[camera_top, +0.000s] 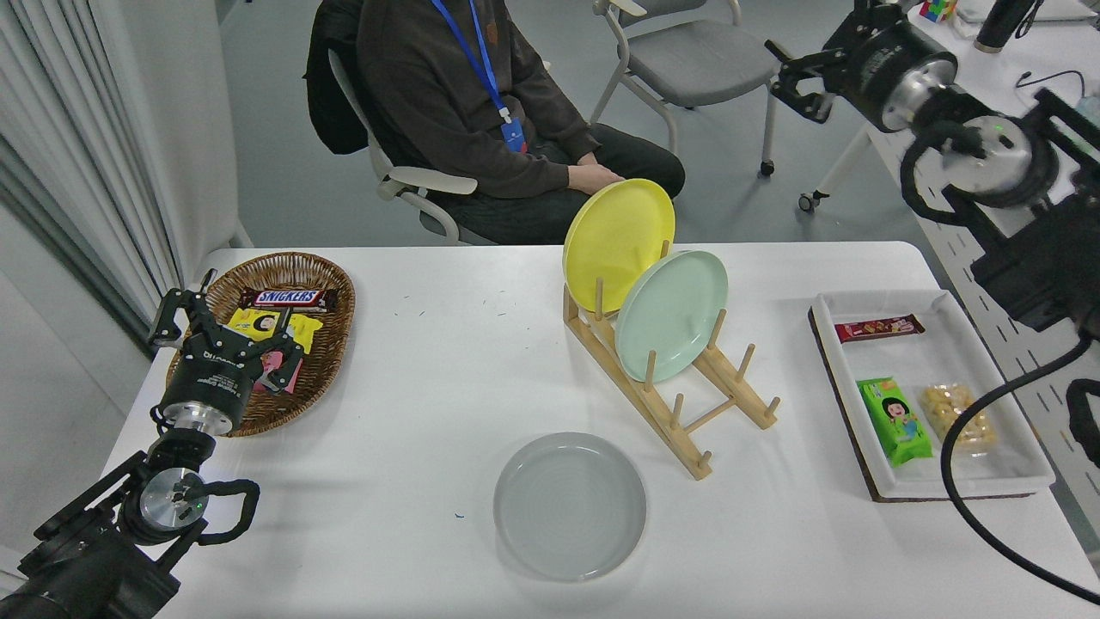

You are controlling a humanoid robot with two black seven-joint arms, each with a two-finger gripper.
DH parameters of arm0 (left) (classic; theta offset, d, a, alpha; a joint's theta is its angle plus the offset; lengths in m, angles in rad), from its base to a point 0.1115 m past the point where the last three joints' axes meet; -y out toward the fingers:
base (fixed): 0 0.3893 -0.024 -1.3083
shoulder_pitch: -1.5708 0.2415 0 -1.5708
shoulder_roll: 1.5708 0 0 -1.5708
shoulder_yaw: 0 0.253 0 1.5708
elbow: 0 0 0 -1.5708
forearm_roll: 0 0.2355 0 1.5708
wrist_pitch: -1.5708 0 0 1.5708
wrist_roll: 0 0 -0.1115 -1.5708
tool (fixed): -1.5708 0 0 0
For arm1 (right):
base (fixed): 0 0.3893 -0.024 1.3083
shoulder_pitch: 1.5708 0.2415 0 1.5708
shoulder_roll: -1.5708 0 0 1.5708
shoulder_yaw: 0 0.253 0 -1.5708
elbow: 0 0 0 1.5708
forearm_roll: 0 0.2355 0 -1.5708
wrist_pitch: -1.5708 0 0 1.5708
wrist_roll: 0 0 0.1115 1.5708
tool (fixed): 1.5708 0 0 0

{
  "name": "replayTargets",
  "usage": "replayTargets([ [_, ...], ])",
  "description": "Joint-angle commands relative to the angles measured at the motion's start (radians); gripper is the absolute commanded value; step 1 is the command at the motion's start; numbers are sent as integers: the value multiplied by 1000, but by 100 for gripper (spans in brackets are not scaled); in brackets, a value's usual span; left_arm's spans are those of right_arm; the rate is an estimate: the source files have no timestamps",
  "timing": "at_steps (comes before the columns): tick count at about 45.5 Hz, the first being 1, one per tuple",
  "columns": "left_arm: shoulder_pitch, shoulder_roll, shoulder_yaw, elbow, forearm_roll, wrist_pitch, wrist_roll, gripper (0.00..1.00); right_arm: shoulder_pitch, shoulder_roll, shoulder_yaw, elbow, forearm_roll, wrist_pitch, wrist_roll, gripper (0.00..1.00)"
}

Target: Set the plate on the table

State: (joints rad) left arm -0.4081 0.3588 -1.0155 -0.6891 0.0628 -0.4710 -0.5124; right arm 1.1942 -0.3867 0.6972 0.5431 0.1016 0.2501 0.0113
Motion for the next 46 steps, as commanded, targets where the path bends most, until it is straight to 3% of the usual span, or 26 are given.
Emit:
replayTargets([
  [1, 0, 0, 0, 0, 0, 0, 0, 98, -96, -72, 1, -69, -5, 184, 56, 99],
  [25, 0, 0, 0, 0, 0, 0, 0, 98, -301, -109, 48, -201, 12, 202, 180, 99],
  [32, 0, 0, 0, 0, 0, 0, 0, 98, -337, -109, 54, -198, 13, 225, 266, 99],
  [46, 0, 0, 0, 0, 0, 0, 0, 98, -455, -101, 30, -203, 12, 212, 262, 99],
])
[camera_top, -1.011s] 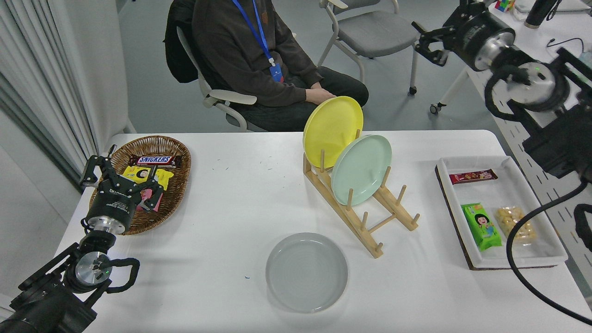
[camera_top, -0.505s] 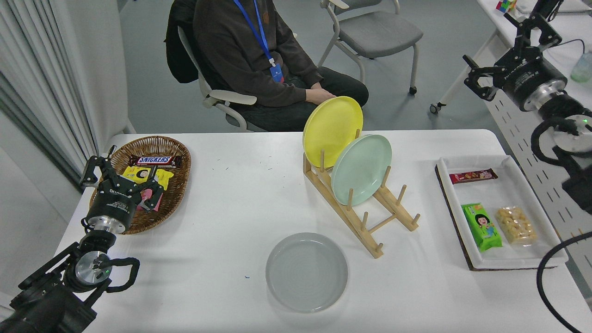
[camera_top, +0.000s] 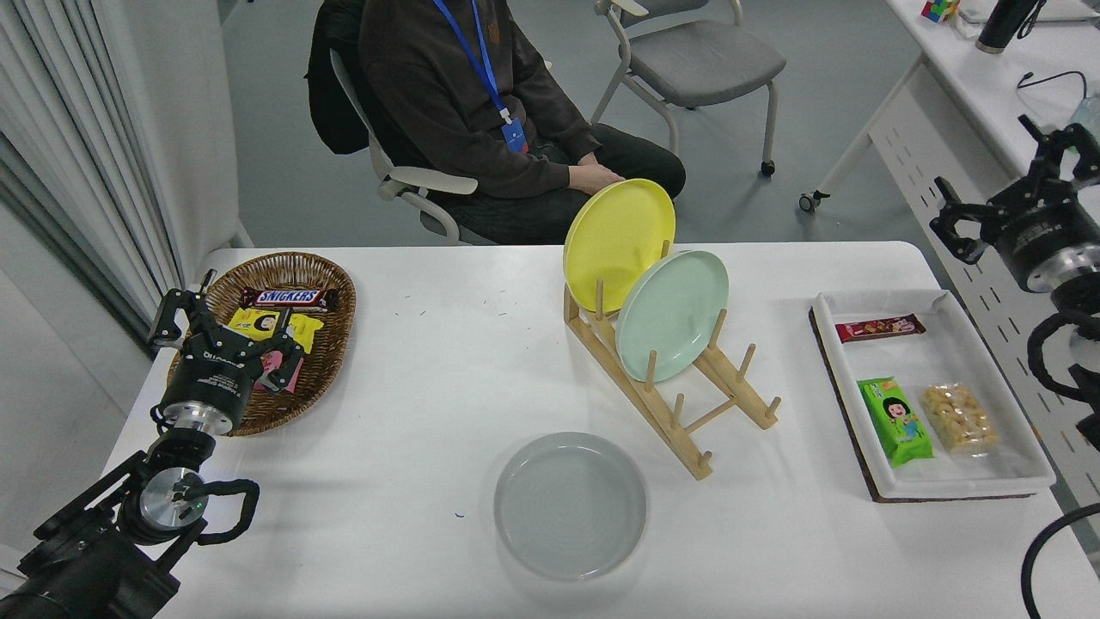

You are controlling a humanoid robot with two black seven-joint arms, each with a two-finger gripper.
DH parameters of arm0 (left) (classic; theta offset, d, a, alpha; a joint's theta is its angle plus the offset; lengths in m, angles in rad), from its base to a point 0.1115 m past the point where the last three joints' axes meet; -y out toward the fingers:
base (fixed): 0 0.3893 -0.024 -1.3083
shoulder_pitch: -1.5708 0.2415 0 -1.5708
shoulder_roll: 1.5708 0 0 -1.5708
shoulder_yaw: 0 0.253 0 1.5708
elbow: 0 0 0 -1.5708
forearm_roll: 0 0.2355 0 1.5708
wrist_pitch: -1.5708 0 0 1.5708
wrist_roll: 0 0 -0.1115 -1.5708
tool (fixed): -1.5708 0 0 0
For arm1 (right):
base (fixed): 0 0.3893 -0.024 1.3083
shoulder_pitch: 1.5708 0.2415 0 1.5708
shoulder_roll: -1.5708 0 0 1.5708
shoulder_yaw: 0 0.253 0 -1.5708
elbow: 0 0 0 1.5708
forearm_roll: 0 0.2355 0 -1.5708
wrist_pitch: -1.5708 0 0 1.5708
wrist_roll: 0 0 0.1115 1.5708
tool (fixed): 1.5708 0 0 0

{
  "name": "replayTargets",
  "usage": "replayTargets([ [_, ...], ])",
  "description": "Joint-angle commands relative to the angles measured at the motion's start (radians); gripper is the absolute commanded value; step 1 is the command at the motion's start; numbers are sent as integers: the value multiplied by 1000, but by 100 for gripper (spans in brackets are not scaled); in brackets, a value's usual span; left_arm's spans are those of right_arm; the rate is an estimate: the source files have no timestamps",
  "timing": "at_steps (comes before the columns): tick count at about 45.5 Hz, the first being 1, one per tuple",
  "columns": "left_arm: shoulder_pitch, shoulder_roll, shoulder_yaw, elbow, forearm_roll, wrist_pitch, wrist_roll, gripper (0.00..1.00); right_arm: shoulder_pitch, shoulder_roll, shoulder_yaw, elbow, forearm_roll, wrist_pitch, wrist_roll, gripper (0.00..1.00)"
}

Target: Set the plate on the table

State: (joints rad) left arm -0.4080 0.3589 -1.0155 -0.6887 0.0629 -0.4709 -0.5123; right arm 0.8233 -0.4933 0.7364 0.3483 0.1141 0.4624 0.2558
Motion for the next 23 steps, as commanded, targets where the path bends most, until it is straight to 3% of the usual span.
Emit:
replayTargets([
  [1, 0, 0, 0, 0, 0, 0, 0, 98, -88, 5, -9, -9, 1, -1, 17, 99],
  [23, 0, 0, 0, 0, 0, 0, 0, 98, -128, 74, 12, -14, 22, -33, 22, 99],
])
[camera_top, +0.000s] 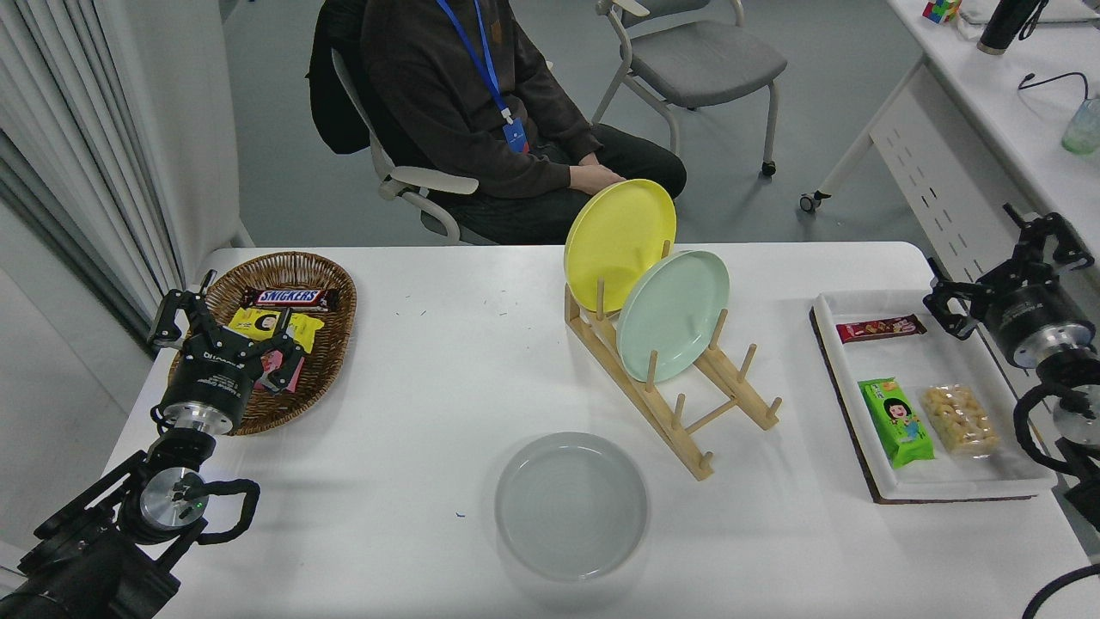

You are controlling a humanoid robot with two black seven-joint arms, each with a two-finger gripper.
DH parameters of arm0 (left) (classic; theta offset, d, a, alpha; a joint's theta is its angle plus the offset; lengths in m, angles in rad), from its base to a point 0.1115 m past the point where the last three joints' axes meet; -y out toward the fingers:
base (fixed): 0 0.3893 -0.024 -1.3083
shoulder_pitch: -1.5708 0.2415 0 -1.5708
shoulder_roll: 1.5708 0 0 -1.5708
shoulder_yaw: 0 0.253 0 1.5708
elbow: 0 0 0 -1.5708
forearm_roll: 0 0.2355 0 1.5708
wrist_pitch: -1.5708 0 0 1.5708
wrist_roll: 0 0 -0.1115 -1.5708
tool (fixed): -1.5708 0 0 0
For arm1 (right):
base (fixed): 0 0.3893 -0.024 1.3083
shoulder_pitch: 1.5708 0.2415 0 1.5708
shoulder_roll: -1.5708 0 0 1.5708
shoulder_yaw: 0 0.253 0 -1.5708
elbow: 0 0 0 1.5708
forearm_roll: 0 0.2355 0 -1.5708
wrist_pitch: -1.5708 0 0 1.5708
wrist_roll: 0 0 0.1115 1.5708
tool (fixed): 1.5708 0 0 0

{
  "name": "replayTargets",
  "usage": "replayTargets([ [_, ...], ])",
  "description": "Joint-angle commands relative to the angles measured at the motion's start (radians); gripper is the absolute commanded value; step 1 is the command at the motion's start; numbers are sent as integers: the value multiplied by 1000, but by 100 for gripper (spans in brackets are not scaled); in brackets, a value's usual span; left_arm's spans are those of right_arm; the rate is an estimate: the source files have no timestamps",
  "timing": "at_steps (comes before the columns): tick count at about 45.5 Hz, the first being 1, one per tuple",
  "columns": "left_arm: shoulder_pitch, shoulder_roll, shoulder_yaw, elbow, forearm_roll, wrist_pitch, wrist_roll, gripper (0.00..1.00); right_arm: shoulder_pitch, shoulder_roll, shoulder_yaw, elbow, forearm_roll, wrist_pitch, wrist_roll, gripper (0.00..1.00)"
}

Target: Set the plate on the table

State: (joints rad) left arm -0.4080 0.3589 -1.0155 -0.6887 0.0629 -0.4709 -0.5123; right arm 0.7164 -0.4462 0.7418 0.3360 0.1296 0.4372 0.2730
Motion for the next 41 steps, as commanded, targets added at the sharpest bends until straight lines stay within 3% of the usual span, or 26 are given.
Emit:
replayTargets([
  [1, 0, 0, 0, 0, 0, 0, 0, 98, -20, 32, 10, 0, 7, -8, 6, 99],
  [41, 0, 0, 0, 0, 0, 0, 0, 98, -11, 86, 8, 11, 2, 5, 31, 99],
])
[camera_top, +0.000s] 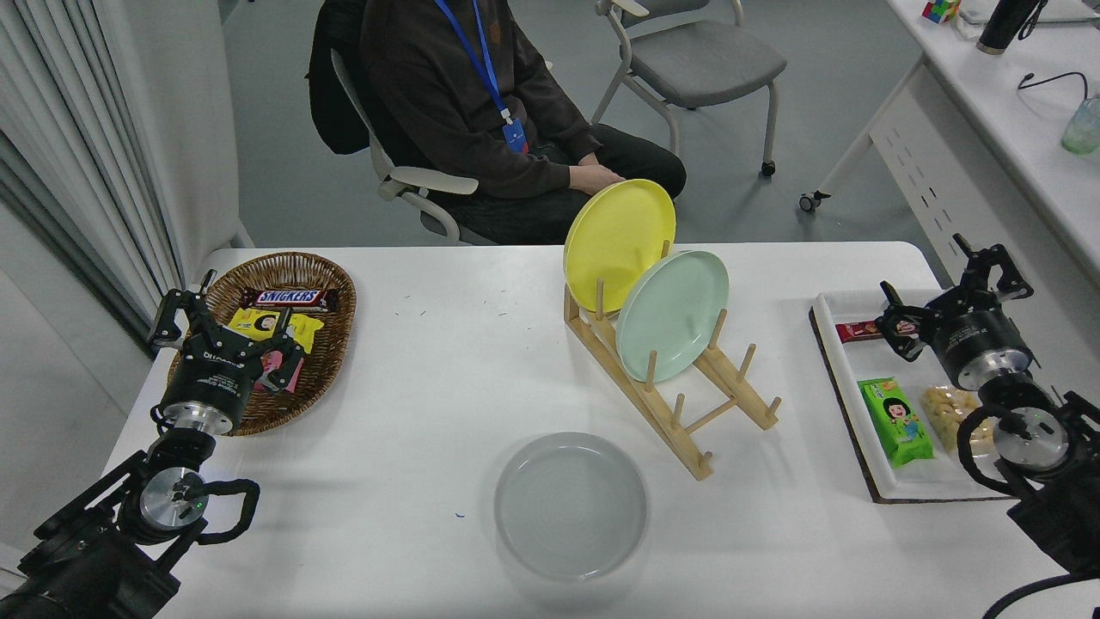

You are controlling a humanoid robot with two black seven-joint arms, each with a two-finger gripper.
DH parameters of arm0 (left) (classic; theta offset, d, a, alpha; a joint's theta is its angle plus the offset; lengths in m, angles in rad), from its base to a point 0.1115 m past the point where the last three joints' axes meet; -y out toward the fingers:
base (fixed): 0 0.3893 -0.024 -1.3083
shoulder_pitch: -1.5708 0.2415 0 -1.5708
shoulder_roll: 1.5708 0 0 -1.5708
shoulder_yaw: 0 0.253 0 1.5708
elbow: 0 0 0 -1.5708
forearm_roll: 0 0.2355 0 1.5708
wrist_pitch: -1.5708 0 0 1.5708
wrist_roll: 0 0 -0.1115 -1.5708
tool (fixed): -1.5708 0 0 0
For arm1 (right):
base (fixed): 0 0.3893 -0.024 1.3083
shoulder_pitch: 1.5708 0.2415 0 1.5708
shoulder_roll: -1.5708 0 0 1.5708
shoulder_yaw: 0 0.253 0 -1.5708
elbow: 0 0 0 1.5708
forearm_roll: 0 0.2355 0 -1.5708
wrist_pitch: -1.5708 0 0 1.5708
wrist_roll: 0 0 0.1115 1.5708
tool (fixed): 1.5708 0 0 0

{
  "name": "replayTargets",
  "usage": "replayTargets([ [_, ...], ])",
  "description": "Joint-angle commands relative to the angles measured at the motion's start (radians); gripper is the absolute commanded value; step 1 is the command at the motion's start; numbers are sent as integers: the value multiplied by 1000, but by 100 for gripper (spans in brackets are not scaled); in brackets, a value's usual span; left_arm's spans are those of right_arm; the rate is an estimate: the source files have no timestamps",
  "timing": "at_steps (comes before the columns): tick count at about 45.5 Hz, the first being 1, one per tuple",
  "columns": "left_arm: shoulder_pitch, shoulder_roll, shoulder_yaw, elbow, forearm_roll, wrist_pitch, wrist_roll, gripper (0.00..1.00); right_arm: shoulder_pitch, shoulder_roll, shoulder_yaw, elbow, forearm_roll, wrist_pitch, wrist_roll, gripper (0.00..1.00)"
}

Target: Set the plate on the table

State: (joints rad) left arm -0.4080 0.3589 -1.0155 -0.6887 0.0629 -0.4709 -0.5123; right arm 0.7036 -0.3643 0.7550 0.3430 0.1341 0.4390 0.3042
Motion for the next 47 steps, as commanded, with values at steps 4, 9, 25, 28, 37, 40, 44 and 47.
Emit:
replayTargets([
  [4, 0, 0, 0, 0, 0, 0, 0, 98, 2, -1, -6, 2, -5, 13, -5, 99],
  [9, 0, 0, 0, 0, 0, 0, 0, 98, 4, -4, -6, 1, -10, 32, -8, 99],
  [25, 0, 0, 0, 0, 0, 0, 0, 98, 2, -1, -45, -6, -14, 50, -10, 99],
  [28, 0, 0, 0, 0, 0, 0, 0, 98, 2, 1, -49, -7, -11, 50, -10, 99],
  [37, 0, 0, 0, 0, 0, 0, 0, 98, -1, 4, -51, -10, -7, 50, -10, 99],
  [40, 0, 0, 0, 0, 0, 0, 0, 98, -3, 7, -49, -10, -2, 50, -10, 99],
  [44, 0, 0, 0, 0, 0, 0, 0, 98, -4, 13, -49, -10, -1, 49, -8, 99],
  [47, 0, 0, 0, 0, 0, 0, 0, 98, -4, 16, -49, -9, -1, 49, -8, 99],
])
